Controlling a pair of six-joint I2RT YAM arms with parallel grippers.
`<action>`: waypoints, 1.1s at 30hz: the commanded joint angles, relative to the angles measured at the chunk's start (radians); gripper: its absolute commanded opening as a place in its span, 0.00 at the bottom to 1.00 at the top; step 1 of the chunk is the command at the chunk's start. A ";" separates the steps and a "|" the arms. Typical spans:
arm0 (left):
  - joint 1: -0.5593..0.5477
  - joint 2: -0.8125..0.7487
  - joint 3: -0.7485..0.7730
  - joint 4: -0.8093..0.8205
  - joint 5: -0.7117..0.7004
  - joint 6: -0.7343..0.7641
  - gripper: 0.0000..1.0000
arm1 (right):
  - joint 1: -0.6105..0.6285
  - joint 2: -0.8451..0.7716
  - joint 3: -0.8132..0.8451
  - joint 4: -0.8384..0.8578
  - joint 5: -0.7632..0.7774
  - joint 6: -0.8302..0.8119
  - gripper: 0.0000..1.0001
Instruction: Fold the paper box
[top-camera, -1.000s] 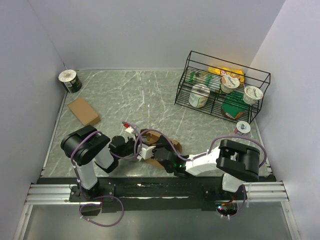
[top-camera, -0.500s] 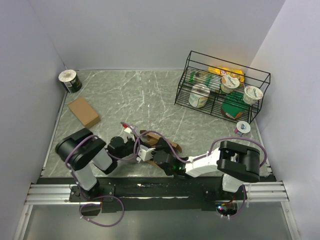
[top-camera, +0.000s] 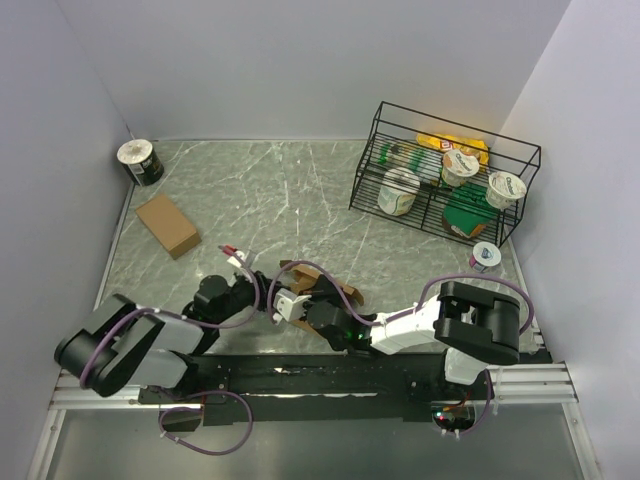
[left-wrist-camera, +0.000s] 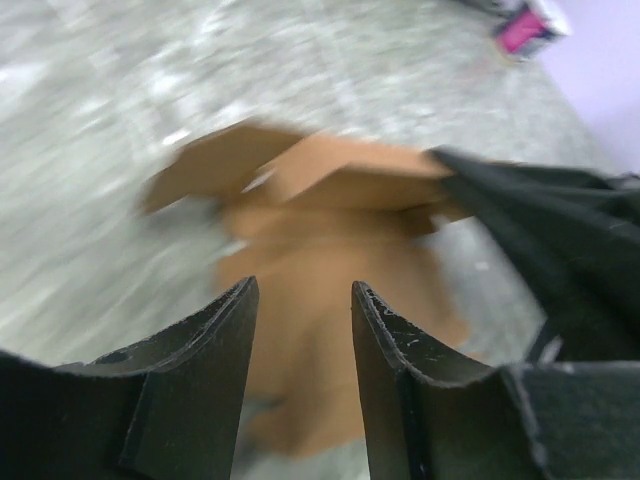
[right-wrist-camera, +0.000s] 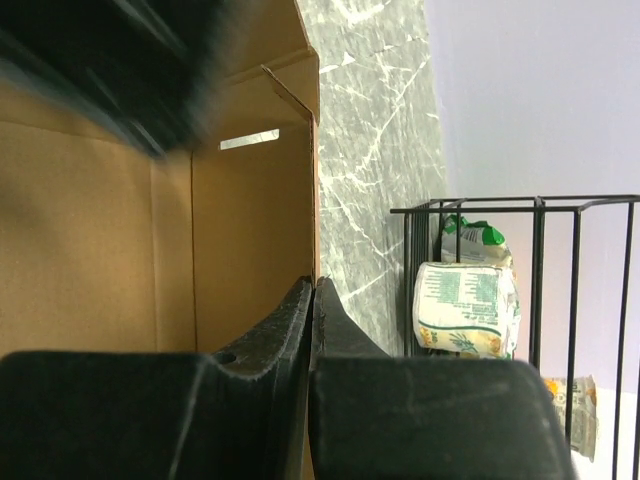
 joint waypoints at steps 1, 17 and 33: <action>0.087 -0.082 -0.029 -0.058 0.006 0.021 0.49 | 0.000 0.015 -0.008 -0.072 -0.046 0.068 0.00; 0.249 0.121 0.280 -0.208 0.071 0.048 0.63 | 0.000 0.005 -0.017 -0.066 -0.054 0.065 0.00; 0.174 0.242 0.208 0.025 0.269 0.033 0.57 | -0.014 0.023 0.001 -0.093 -0.068 0.074 0.00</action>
